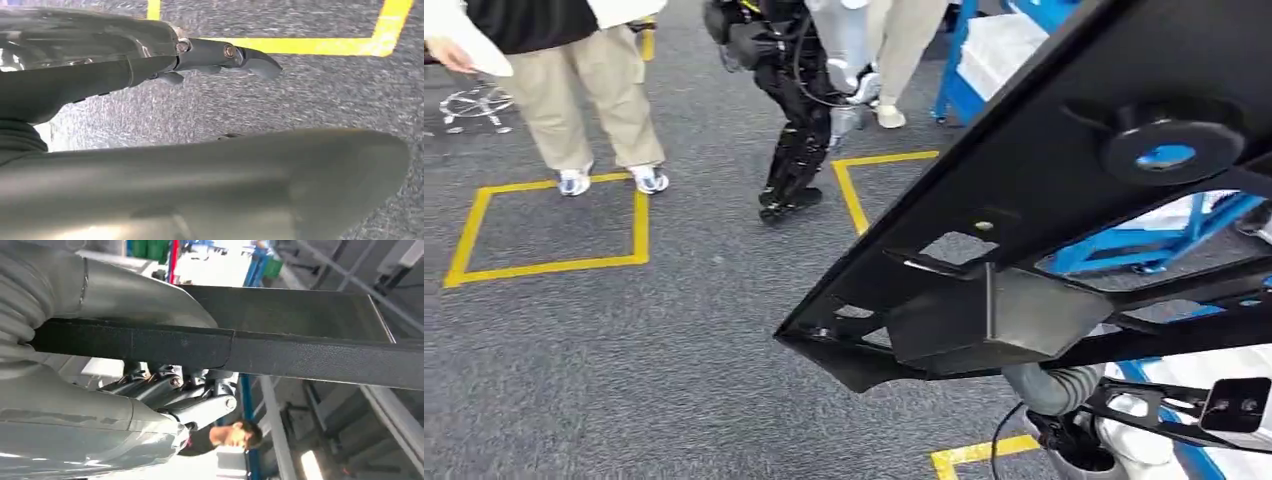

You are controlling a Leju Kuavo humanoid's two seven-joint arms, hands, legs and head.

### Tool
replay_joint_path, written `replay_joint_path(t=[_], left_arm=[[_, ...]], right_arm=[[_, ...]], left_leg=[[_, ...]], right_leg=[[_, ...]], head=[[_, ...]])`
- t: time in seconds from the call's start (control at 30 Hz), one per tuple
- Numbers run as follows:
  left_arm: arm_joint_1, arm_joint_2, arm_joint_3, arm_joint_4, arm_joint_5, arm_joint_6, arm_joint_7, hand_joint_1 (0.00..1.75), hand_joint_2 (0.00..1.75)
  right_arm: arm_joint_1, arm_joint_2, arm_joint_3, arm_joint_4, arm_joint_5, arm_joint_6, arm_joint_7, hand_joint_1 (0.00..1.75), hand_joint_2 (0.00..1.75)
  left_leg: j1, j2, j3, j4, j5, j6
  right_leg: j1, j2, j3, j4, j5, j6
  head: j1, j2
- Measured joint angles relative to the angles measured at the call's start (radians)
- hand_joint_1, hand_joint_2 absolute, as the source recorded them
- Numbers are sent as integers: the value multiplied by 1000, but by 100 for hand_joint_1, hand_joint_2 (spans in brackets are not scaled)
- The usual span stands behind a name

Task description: Take the parts from the cabinet and place them on the table.

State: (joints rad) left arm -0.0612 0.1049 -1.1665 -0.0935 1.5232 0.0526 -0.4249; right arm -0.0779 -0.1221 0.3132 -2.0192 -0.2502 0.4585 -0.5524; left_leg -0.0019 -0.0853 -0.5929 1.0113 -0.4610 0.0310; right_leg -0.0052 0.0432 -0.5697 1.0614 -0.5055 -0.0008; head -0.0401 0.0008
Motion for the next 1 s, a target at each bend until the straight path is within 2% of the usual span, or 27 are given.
replay_joint_path(t=[0.03, 0.07, 0.1, 0.17, 0.2, 0.23, 0.27, 0.33, 0.37, 0.4, 0.43, 0.47, 0.5, 0.53, 0.57, 0.67, 0.7, 0.73, 0.77, 0.83, 0.87, 0.9, 0.93, 0.97, 1.0], left_arm=[[-1, 0, 0, 0, 0, -1, -1, 0, 175], [-4, 3, 0, 0, 0, -1, 0, 0, 175], [-3, 4, 0, 0, 0, -1, -2, 0, 175], [4, 7, 0, 1, 0, -8, -2, 0, 175], [4, 8, 0, 1, 0, -8, -2, 0, 175], [3, 9, 1, 1, 0, -9, -2, 0, 175], [-2, 10, 1, 1, 0, -9, -3, 0, 175], [-6, 10, 1, 1, 0, -10, -3, 0, 175], [-6, 9, 1, 1, 0, -12, -3, 0, 175], [-3, 9, 1, 1, 0, -12, -3, 0, 175], [-1, 9, 1, 1, 0, -11, -3, 0, 175], [-1, 10, 2, 1, 0, -10, -3, 0, 175], [-2, 10, 2, 1, 0, -10, -4, 0, 175], [-5, 10, 2, 1, 0, -9, -4, 0, 175], [-9, 10, 3, 1, 0, -9, -4, 0, 175], [-1, 11, 8, 2, 0, -9, -4, 0, 175], [0, 12, 8, 2, 0, -8, -3, 0, 175], [0, 12, 8, 2, 0, -8, -1, 0, 175], [-2, 12, 9, 2, 0, -8, 0, 0, 175], [-5, 12, 11, 2, 0, -5, 2, 0, 175], [-5, 12, 13, 2, 0, -5, 6, 0, 175], [-4, 12, 17, 2, 0, -3, 6, 0, 175], [-2, 12, 18, 2, 0, 0, 7, 0, 175], [-1, 12, 19, 2, 0, 1, 11, 0, 175], [-1, 12, 22, 2, 0, 2, 15, 0, 175]], right_arm=[[-6, 0, -2, 2, -4, 3, 3, 175, 175], [-10, 1, -3, 3, -8, 5, 8, 175, 175], [-11, 1, -4, 6, -10, 6, 12, 175, 175], [-22, 2, -8, 10, -15, 7, 20, 175, 175], [-30, 5, -8, 12, -16, 9, 24, 175, 175], [-35, 8, -8, 14, -16, 9, 28, 175, 175], [-37, 9, -9, 15, -17, 9, 28, 175, 175], [-40, 9, -10, 20, -17, 9, 31, 175, 175], [-41, 10, -11, 23, -17, 9, 31, 175, 175], [-42, 10, -11, 25, -17, 9, 35, 175, 175], [-43, 10, -11, 26, -17, 9, 37, 175, 175], [-45, 11, -11, 27, -18, 9, 39, 175, 175], [-48, 12, -11, 28, -18, 9, 40, 175, 175], [-50, 14, -11, 28, -18, 8, 40, 175, 175], [-54, 14, -14, 28, -20, 8, 42, 175, 175], [-59, 14, -13, 29, -24, 8, 46, 175, 175], [-60, 14, -14, 29, -26, 8, 47, 175, 175], [-60, 14, -14, 29, -29, 8, 49, 175, 175], [-59, 14, -16, 29, -32, 8, 49, 175, 175], [-57, 13, -18, 32, -33, 8, 49, 175, 175], [-55, 13, -18, 34, -34, 8, 49, 175, 175], [-55, 13, -18, 35, -34, 8, 49, 175, 175], [-55, 13, -18, 36, -34, 8, 49, 175, 175], [-56, 13, -19, 37, -35, 8, 50, 175, 175], [-56, 13, -20, 37, -35, 8, 50, 175, 175]], left_leg=[[0, -10, -5, 2, 2, -3], [4, -22, -16, 6, 4, -7], [7, -30, -22, 6, 8, -13], [8, -57, -26, -1, 15, -27], [7, -30, -27, 7, 4, -28], [2, 22, -42, 40, -23, -33], [4, 48, -73, 103, -60, -38], [11, 67, -148, 257, -123, -48], [16, 71, -167, 301, -131, -51], [21, 74, -161, 291, -115, -55], [25, 78, -132, 236, -81, -58], [27, 87, -88, 155, -41, -60], [28, 110, -36, 61, -2, -61], [24, 147, -9, 11, -4, -61], [18, 141, -7, 1, -2, -47], [6, 115, -13, 2, -4, -27], [13, 107, -9, -4, 2, -17], [13, 100, -10, -4, 3, -12], [12, 92, -10, -4, 3, -6], [8, 70, -10, -4, 3, 0], [4, 57, -9, -4, 3, 2], [1, 44, -8, -3, 3, 2], [0, 31, -7, -3, 3, 2], [-1, 17, -5, -2, 3, 2], [-1, 3, -1, -2, 3, 2]], right_leg=[[-3, 59, 11, -32, 3, -7], [-4, 54, 13, -53, 3, -1], [1, 45, 12, -53, 2, -1], [0, 24, 15, -59, 7, -9], [-7, 5, 20, -70, 11, -15], [-6, -7, 24, -73, 12, -18], [-5, -22, 24, -73, 11, -20], [-4, -55, 23, -73, 10, -21], [-4, -69, 23, -72, 10, -20], [-4, -81, 24, -72, 8, -19], [-4, -92, 26, -72, 6, -17], [-4, -102, 29, -72, 4, -13], [-5, -113, 33, -72, 0, -8], [-2, -121, 35, -71, -4, 0], [4, -127, 35, -66, -8, 7], [-3, -153, 45, -74, -8, 25], [-9, -141, 44, -71, -19, 33], [-11, -99, 36, -44, -41, 32], [-11, -72, 9, 15, -78, 29], [-9, -51, -72, 183, -148, 27], [-9, -48, -105, 243, -159, 25], [-8, -47, -115, 252, -147, 24], [-6, -44, -103, 213, -111, 21], [-3, -37, -73, 139, -63, 16], [0, -21, -34, 46, -12, 8]], head=[[-1, 0], [0, 0], [-2, 0], [-1, 0], [-1, 0], [-2, 0], [-2, 0], [-2, 0], [-2, 0], [-2, 0], [-2, 0], [-2, 0], [-2, 0], [-2, 0], [0, 0], [0, 0], [0, 0], [0, 0], [1, 0], [1, 0], [1, 0], [1, 0], [1, 0], [1, 0], [1, 0]])
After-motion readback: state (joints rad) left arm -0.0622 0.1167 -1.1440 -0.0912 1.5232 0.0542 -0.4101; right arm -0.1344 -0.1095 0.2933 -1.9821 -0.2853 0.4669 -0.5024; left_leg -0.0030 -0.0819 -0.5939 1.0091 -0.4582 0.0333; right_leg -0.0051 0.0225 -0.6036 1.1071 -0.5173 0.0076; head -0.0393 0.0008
